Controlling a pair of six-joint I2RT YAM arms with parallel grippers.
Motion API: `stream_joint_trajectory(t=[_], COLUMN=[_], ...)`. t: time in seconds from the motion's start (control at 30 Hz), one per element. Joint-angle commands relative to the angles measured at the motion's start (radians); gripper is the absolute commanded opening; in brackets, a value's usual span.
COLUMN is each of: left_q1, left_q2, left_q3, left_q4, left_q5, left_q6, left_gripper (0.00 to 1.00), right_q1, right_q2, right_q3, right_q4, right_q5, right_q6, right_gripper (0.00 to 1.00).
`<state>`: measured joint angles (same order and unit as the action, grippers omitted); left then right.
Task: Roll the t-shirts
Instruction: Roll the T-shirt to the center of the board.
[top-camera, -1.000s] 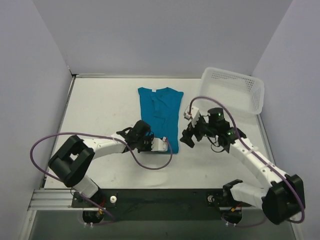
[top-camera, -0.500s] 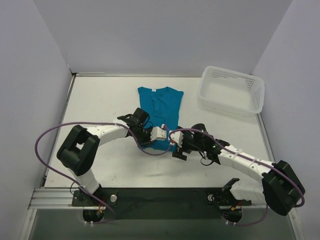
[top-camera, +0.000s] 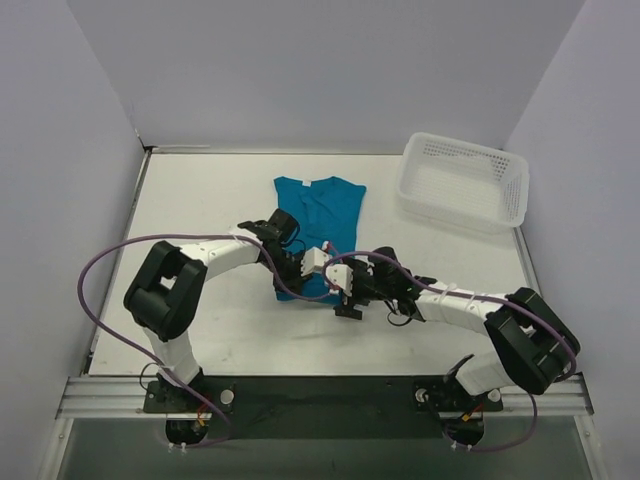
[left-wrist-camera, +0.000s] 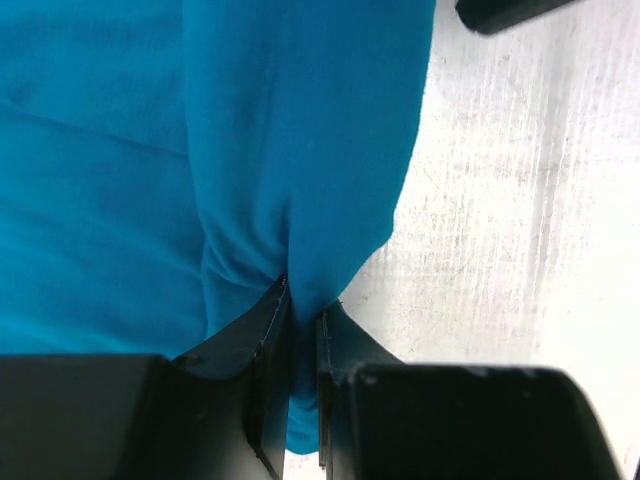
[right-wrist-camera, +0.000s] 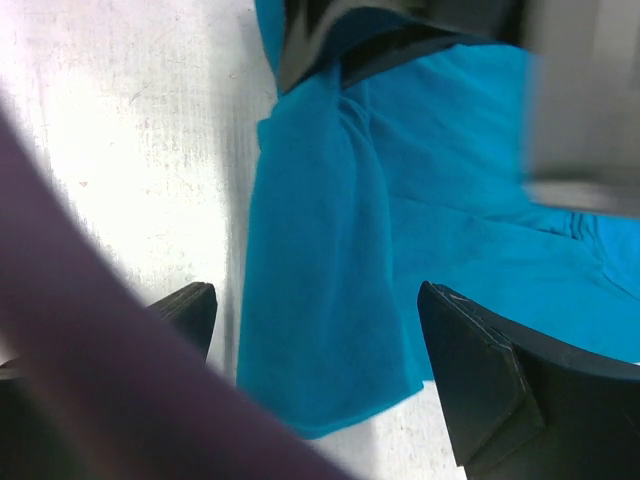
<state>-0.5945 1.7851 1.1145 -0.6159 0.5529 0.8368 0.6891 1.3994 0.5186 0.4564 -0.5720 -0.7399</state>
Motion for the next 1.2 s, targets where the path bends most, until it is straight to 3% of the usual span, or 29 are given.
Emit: stream_joint_trajectory(t=[0.0, 0.13, 0.23, 0.27, 0.37, 0.53, 0.77, 1.17], left_q1=[0.027, 0.045, 0.053, 0.058, 0.065, 0.087, 0.101, 0.108], left_q2=[0.046, 0.077, 0.091, 0.094, 0.103, 0.163, 0.301, 0.395], left_q3=[0.113, 0.151, 0.171, 0.180, 0.194, 0.304, 0.510, 0.564], left_q4=[-0.094, -0.136, -0.159, -0.168, -0.220, -0.408, -0.741, -0.795], left_q5=[0.126, 0.154, 0.173, 0.176, 0.199, 0.268, 0.363, 0.397], left_q6=[-0.013, 0.004, 0.010, 0.015, 0.044, 0.111, 0.266, 0.261], left_gripper=[0.00, 0.00, 0.00, 0.00, 0.00, 0.00, 0.00, 0.00], right_q1=[0.009, 0.013, 0.018, 0.018, 0.004, -0.040, -0.105, -0.226], right_q2=[0.038, 0.084, 0.119, 0.127, 0.145, 0.124, 0.170, 0.345], right_q3=[0.024, 0.043, 0.072, 0.083, 0.125, 0.188, 0.296, 0.362], right_q4=[0.050, 0.042, 0.015, -0.010, -0.071, -0.290, -0.562, -0.568], right_q5=[-0.065, -0.071, -0.040, -0.019, -0.008, -0.117, -0.321, -0.491], right_q6=[-0.035, -0.036, -0.044, -0.042, -0.019, 0.009, 0.148, 0.457], right_gripper=[0.85, 0.79, 0.60, 0.47, 0.29, 0.12, 0.00, 0.00])
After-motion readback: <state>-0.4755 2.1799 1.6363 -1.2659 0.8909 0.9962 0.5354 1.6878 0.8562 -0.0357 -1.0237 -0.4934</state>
